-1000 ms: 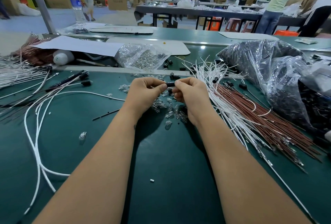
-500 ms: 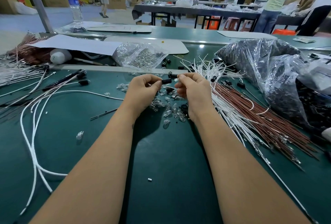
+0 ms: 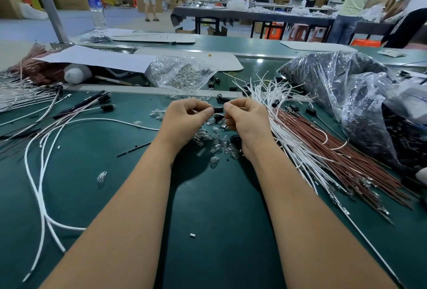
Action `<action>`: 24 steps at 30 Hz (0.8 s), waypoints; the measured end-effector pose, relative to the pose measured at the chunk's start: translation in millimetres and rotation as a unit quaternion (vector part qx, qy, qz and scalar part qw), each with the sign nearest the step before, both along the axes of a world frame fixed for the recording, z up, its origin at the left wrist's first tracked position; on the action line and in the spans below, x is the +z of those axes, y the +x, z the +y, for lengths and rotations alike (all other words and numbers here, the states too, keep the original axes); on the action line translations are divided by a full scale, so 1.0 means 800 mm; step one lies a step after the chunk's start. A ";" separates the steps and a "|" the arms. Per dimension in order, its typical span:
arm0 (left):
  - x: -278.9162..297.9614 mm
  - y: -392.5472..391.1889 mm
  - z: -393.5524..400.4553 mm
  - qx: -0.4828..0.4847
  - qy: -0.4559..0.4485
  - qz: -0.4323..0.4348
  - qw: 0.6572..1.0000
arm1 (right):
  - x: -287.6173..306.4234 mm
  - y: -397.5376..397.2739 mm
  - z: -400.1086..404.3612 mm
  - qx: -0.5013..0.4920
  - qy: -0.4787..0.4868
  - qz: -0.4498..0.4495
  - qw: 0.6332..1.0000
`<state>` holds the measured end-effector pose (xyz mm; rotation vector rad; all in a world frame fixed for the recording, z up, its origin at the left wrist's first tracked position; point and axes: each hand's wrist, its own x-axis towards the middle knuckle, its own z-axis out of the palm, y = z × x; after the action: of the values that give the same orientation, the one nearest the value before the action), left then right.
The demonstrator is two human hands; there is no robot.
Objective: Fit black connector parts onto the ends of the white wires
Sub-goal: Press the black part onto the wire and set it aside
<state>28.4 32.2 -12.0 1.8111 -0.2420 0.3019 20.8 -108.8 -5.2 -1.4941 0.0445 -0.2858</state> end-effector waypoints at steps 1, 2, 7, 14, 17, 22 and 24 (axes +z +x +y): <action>0.000 0.000 0.000 0.001 0.001 -0.003 1.000 | -0.001 0.000 0.000 -0.002 -0.001 0.002 1.000; 0.000 0.000 0.000 0.004 0.001 -0.006 1.000 | -0.001 0.000 -0.001 -0.001 0.000 0.004 1.000; -0.001 0.001 0.000 0.008 -0.001 -0.005 1.000 | -0.001 -0.001 -0.003 0.022 0.039 0.021 0.999; -0.001 0.001 0.004 -0.015 0.005 0.016 1.000 | -0.002 0.000 -0.006 0.036 0.034 0.032 0.998; -0.001 0.001 0.005 -0.024 0.014 0.015 1.000 | -0.001 0.001 -0.006 0.034 0.043 0.048 0.997; -0.001 0.002 0.006 -0.024 0.006 0.009 1.000 | 0.000 0.001 -0.007 0.045 0.065 0.036 0.996; -0.002 0.001 0.007 -0.022 -0.001 0.006 1.000 | -0.003 0.002 -0.005 0.045 0.045 0.031 0.997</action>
<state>29.2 37.7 -13.3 1.8020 -0.2721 0.2591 22.1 -112.6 -7.5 -1.4116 0.0390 -0.1616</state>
